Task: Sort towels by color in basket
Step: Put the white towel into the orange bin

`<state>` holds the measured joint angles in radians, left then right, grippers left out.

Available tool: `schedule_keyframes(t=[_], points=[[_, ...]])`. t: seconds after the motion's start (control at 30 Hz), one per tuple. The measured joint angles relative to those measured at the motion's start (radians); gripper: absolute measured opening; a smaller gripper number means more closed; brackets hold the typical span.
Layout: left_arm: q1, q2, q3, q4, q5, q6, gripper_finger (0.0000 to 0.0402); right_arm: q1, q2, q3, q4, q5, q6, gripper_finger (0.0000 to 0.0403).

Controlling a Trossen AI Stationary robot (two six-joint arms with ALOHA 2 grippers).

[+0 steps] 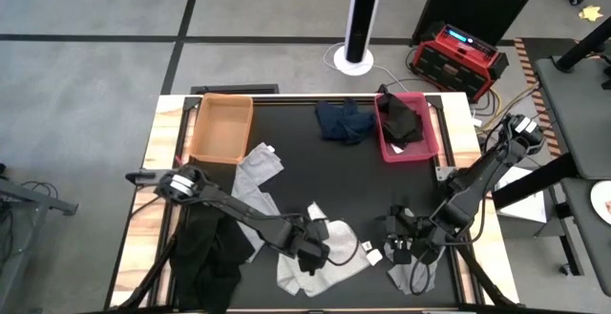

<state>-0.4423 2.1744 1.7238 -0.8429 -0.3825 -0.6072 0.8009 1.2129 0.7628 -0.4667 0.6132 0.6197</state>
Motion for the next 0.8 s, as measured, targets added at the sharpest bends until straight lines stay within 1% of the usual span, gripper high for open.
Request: schedule_keyframes(t=[0.07, 0.17, 0.3, 0.37, 0.43, 0.5, 0.63, 0.67, 0.7, 0.8], points=[[0.0, 0.017, 0.013, 0.001, -0.001, 0.028, 0.0274, 0.0, 0.0, 0.0, 0.0, 0.003, -0.001, 0.0219], [0.002, 0.03, 0.015, -0.006, -0.001, 0.039, 0.0276, 0.0, -0.001, -0.002, 0.0, 0.016, 0.0, 0.0219], [0.003, 0.043, 0.012, -0.006, -0.001, 0.045, 0.0255, 0.0, -0.001, -0.005, 0.001, 0.016, 0.0, 0.0219], [0.003, 0.05, 0.01, -0.006, -0.001, 0.059, 0.0232, 0.0, -0.001, -0.007, 0.001, 0.016, 0.0, 0.0219], [0.003, 0.052, 0.01, -0.006, -0.001, 0.077, 0.0198, 0.0, -0.001, -0.009, 0.004, 0.017, 0.001, 0.0219], [0.003, 0.052, 0.01, -0.005, -0.001, 0.096, 0.0153, 0.0, -0.001, -0.013, 0.009, 0.017, 0.001, 0.0219], [0.002, 0.053, 0.01, -0.006, -0.001, 0.116, 0.004, 0.0, -0.001, -0.018, 0.011, 0.018, 0.01, 0.0219], [0.003, 0.053, 0.01, -0.007, -0.001, 0.118, 0.0021, 0.0, -0.001, -0.02, 0.012, 0.019, 0.01, 0.0219], [0.004, 0.053, 0.01, -0.007, -0.001, 0.12, 0.0013, 0.0, -0.001, -0.022, 0.014, 0.019, 0.01, 0.0219], [0.004, 0.052, 0.01, -0.014, -0.002, 0.143, 0.0013, 0.0, -0.001, -0.033, 0.031, 0.029, 0.009, 0.0219]])
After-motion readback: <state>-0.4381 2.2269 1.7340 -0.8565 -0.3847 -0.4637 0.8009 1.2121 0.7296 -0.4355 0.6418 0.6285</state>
